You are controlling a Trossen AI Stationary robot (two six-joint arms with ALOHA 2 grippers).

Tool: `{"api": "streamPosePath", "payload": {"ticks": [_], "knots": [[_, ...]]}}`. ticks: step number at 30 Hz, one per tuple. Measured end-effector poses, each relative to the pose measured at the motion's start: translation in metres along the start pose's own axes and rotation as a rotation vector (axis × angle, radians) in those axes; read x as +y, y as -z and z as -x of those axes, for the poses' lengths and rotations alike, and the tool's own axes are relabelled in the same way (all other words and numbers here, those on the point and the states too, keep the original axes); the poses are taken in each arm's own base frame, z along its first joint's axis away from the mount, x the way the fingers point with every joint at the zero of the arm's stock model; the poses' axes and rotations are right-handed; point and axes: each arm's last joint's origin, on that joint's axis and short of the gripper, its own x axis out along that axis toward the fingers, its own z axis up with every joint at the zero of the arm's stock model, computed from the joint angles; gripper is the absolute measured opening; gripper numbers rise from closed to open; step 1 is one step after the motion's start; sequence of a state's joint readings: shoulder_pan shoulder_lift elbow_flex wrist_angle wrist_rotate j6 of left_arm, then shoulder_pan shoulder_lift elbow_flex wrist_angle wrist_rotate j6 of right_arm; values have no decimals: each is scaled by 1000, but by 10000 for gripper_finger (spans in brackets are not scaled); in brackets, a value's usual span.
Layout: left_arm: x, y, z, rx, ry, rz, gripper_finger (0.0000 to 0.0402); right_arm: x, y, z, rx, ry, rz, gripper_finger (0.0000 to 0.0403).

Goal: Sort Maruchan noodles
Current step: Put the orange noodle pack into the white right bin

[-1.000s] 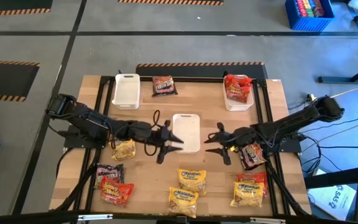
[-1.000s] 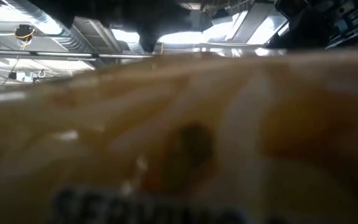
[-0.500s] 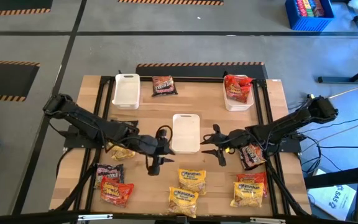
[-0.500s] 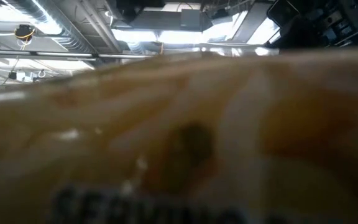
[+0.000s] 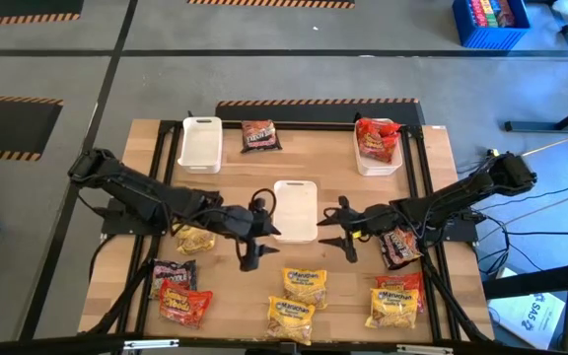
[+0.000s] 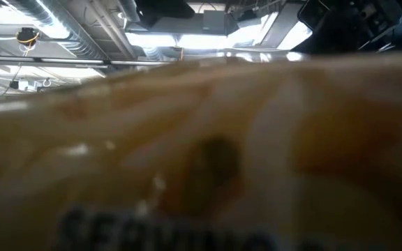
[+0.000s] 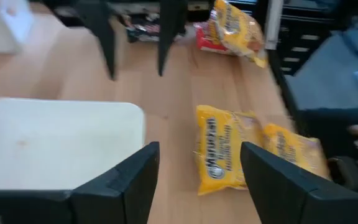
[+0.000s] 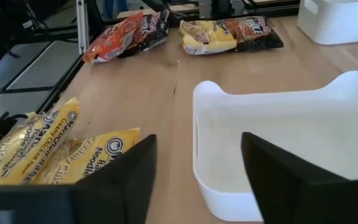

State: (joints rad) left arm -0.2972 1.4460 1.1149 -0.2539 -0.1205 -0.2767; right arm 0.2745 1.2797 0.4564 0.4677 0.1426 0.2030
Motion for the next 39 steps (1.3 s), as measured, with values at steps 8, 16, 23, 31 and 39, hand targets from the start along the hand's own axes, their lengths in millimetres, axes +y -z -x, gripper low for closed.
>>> {"api": "streamPosePath", "payload": {"ticks": [8, 16, 23, 31, 39], "knots": [[1, -3, 0, -32, -21, 92, 222, 0, 0, 0, -1, -4, 2, 311], [-28, 34, 10, 417, 233, 333, 221, 1, 0, 0, 4, -31, 6, 321], [-57, 80, 38, 907, 116, 548, 221, 1, -1, 0, -2, -32, 19, 321], [-84, 105, 60, 940, -28, 402, 221, 1, -1, 0, -1, -30, 23, 321], [-96, 126, 66, 934, -76, 408, 221, 1, 1, 0, 13, -29, 25, 321]]}}
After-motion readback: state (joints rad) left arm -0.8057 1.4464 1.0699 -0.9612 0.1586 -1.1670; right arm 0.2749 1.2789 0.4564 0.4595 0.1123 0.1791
